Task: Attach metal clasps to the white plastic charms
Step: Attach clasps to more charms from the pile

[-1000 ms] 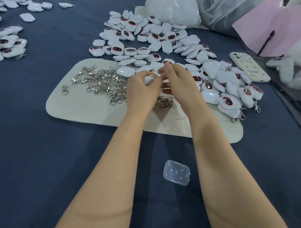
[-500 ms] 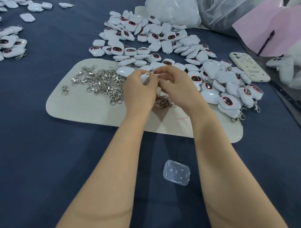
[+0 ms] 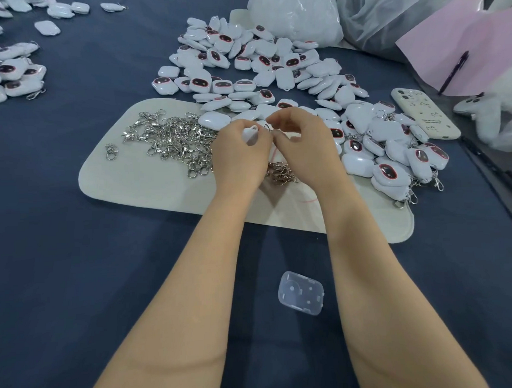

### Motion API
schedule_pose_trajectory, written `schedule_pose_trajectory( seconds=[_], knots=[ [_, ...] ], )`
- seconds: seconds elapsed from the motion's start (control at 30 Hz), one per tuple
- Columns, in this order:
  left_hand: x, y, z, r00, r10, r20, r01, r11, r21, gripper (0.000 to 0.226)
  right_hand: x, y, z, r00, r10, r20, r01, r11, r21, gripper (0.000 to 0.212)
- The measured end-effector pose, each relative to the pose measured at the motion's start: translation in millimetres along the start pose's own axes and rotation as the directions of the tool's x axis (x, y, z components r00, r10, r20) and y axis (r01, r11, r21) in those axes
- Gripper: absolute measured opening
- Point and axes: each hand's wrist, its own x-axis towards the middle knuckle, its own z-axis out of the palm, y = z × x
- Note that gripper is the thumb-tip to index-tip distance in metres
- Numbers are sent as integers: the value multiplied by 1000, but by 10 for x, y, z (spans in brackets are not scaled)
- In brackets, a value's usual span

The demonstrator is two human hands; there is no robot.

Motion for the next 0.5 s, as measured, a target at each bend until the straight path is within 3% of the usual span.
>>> schedule_pose_trajectory(
  seconds=[0.17,0.5],
  knots=[
    [5,-4,7,1000,2,1,-2,1000,-4,11,9,-15,6,1000,-24,-2,24,999,44,11],
    [-3,-9,14,999,42,-3,-42,999,-3,13,5,5,10,995,-4,101,-5,996,85,26]
  ],
)
